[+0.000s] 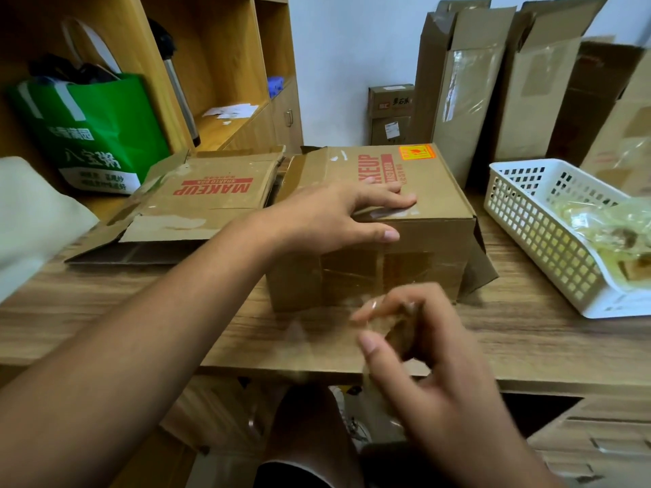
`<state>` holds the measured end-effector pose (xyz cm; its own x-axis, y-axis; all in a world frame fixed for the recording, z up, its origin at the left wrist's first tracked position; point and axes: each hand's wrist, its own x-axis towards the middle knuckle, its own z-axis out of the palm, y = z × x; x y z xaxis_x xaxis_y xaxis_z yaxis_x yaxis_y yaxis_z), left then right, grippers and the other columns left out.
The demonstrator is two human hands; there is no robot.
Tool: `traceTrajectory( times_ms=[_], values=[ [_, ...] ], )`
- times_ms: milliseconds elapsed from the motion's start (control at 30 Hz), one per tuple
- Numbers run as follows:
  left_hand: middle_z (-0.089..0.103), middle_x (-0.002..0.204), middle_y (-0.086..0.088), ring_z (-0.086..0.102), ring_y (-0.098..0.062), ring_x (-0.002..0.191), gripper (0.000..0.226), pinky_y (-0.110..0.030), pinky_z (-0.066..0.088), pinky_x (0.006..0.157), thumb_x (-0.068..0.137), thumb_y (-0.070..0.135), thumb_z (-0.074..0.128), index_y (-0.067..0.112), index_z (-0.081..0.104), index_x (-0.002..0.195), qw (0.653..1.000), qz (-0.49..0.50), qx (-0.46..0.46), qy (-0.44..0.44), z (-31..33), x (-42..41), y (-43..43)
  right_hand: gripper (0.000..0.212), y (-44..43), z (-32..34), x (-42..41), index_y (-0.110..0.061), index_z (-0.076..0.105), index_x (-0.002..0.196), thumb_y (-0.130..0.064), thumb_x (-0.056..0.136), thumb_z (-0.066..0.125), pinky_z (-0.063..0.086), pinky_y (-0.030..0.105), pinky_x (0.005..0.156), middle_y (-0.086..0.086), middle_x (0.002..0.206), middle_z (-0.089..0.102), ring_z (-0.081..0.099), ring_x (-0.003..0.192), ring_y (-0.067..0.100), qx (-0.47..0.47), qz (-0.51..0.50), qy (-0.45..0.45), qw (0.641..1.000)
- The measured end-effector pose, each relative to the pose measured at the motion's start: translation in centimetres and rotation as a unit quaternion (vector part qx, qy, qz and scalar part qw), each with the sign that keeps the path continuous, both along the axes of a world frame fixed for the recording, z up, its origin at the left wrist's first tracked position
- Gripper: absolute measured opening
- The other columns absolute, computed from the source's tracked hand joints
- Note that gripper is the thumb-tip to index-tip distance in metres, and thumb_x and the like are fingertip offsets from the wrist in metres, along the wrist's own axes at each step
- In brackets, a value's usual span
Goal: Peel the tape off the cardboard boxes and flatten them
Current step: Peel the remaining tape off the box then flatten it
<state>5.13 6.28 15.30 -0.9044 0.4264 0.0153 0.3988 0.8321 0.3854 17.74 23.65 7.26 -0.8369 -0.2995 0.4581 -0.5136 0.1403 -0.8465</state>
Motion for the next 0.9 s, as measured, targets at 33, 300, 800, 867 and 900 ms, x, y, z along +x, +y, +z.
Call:
traceTrajectory(
  times_ms=[33,300,800,867,900],
  values=[
    [0.027,0.152,0.041,0.024,-0.001,0.148,0.055,-0.045,0.023,0.123,0.089,0.061,0.062,0.066,0.04,0.139,1.0,-0.002,0.0,-0.002,0.0,0.0,-0.1,0.023,0.8,0.4,-0.5,-0.047,0.053,0.106,-0.04,0.085,0.061,0.057,0.031,0.07,-0.007,0.104,0.069,0.068,0.081,0.017,-0.009,0.019,-0.015,1.0],
    [0.026,0.152,0.042,0.021,0.004,0.147,0.054,-0.043,0.021,0.123,0.088,0.064,0.059,0.067,0.039,0.139,1.0,-0.009,-0.001,-0.007,-0.1,-0.2,-0.4,0.045,4.8,2.5,-3.3,-0.036,0.069,0.112,0.005,0.094,0.062,0.051,0.018,0.067,-0.008,0.093,0.066,0.065,0.073,0.014,0.044,0.005,0.012,0.999],
    [0.012,0.129,0.063,0.004,0.013,0.134,0.047,-0.037,0.01,0.12,0.077,0.085,0.045,0.081,0.034,0.123,0.999,-0.035,-0.007,-0.015,-0.3,-0.5,-0.2,0.022,12.4,7.5,-7.5,-0.024,0.057,0.089,-0.025,0.081,0.078,0.055,0.031,0.073,-0.005,0.08,0.065,0.066,0.079,0.009,0.125,-0.223,0.087,0.963],
    [0.016,0.13,0.064,0.006,0.022,0.132,0.052,-0.037,0.012,0.121,0.073,0.09,0.043,0.084,0.033,0.123,0.999,-0.04,0.005,-0.004,-0.5,-0.6,-0.4,0.021,14.4,8.8,-8.7,-0.022,0.06,0.092,-0.023,0.083,0.079,0.051,0.019,0.067,-0.004,0.078,0.062,0.061,0.07,0.004,0.153,-0.234,0.072,0.957],
    [0.019,0.131,0.063,0.007,0.029,0.13,0.051,-0.033,0.012,0.121,0.073,0.089,0.045,0.084,0.034,0.123,0.999,-0.042,0.014,-0.003,-0.7,-0.7,-0.5,0.019,15.3,9.4,-9.4,-0.02,0.062,0.093,-0.022,0.084,0.079,0.046,0.014,0.062,-0.003,0.077,0.062,0.056,0.065,0.001,0.164,-0.239,0.061,0.955]
  ],
)
